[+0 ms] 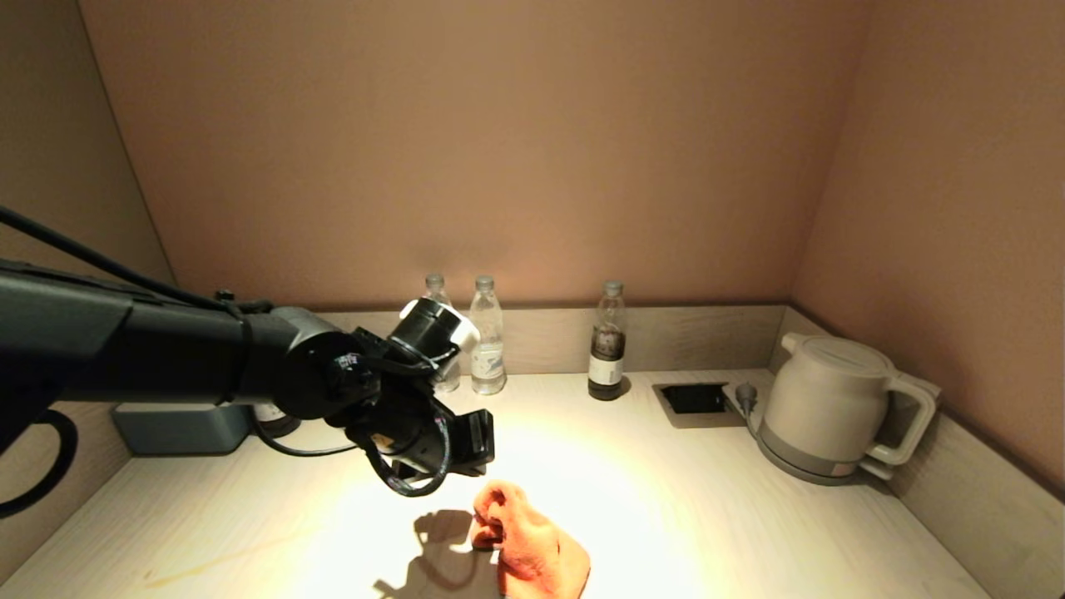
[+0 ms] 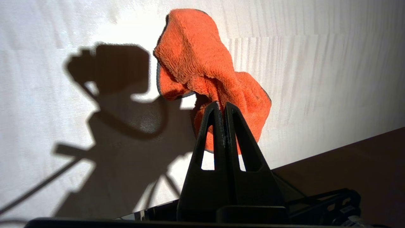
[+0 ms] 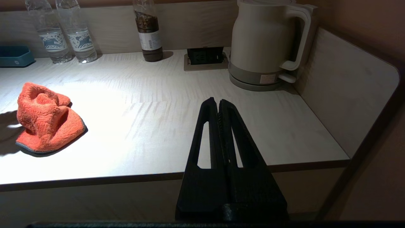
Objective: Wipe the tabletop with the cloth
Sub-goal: Pick up the tablecloth
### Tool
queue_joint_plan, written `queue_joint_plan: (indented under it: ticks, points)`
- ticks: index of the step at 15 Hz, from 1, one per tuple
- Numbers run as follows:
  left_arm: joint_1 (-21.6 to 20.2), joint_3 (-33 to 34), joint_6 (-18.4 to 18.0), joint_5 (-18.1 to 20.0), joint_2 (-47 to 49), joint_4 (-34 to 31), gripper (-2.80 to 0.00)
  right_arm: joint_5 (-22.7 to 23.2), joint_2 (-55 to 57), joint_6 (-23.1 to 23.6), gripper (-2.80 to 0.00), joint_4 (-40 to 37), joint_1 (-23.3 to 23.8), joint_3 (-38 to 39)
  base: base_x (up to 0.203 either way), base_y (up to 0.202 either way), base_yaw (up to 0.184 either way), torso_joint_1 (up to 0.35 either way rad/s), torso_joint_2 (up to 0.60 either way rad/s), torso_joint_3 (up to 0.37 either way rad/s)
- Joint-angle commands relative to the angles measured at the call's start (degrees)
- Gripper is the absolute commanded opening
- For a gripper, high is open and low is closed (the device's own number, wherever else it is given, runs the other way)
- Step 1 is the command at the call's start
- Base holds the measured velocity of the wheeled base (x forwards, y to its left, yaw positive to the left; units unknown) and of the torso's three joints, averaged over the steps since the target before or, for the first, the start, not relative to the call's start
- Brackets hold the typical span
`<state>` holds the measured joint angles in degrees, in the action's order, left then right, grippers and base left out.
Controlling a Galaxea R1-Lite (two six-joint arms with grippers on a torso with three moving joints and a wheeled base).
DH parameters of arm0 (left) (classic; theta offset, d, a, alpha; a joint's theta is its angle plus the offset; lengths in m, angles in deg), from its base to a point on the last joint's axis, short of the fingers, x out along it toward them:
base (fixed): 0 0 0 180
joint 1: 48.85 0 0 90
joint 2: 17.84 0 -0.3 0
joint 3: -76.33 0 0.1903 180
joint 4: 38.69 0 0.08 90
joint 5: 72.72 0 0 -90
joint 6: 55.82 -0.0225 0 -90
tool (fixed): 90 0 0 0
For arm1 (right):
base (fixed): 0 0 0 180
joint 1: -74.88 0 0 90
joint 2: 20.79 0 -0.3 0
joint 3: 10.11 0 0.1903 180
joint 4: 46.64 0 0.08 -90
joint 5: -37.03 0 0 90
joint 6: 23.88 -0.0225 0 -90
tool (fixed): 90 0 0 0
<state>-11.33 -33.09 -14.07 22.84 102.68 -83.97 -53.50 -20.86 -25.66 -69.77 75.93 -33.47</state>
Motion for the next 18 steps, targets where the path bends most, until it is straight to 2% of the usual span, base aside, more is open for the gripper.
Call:
queue_joint_plan:
  ticks: [1, 3, 6, 8, 10, 11, 12, 15, 18]
  points:
    - [-3.2, -0.3, 0.0, -0.2, -3.4, -1.6, -2.8, 0.0, 0.1, 0.0, -2.8, 0.0, 0.0, 0.0, 0.0, 0.0, 0.0, 0.0, 0.0, 0.0]
    - [-4.8, -0.2, -0.5, -0.3, -3.0, -3.4, -2.8, 0.0, 0.1, 0.0, -2.8, 0.0, 0.0, 0.0, 0.0, 0.0, 0.0, 0.0, 0.0, 0.0]
    - [-4.7, -1.0, -0.7, -0.1, -0.1, -3.7, -2.8, 0.0, 0.1, 0.0, -2.8, 0.0, 0.0, 0.0, 0.0, 0.0, 0.0, 0.0, 0.0, 0.0]
    - [-1.7, -2.7, -1.3, 0.2, 2.4, -3.9, -2.8, 0.0, 0.1, 0.0, -2.8, 0.0, 0.0, 0.0, 0.0, 0.0, 0.0, 0.0, 0.0, 0.0]
    - [1.2, -3.6, -3.5, 0.3, 3.5, -4.0, -2.8, 0.1, 0.1, 0.0, -2.8, 0.0, 0.0, 0.0, 0.0, 0.0, 0.0, 0.0, 0.0, 0.0]
    - [1.6, -4.0, -3.9, 0.3, 3.8, -4.3, -2.8, 0.0, 0.1, 0.0, -2.8, 0.0, 0.0, 0.0, 0.0, 0.0, 0.0, 0.0, 0.0, 0.0]
    - [3.2, -5.7, -4.6, 0.3, 4.6, -5.7, 0.0, 0.0, 0.1, 0.0, -2.8, 0.0, 0.0, 0.0, 0.0, 0.0, 0.0, 0.0, 0.0, 0.0]
    - [5.9, -10.7, -5.7, 0.3, 6.7, -8.9, 0.0, 0.1, 0.1, 0.0, -2.8, 0.0, 0.0, 0.0, 0.0, 0.0, 0.0, 0.0, 0.0, 0.0]
    - [6.5, -12.2, -5.8, 0.3, 8.2, -9.5, 0.0, 0.0, 0.1, 0.0, -2.8, 0.0, 0.0, 0.0, 0.0, 0.0, 0.0, 0.0, 0.0, 0.0]
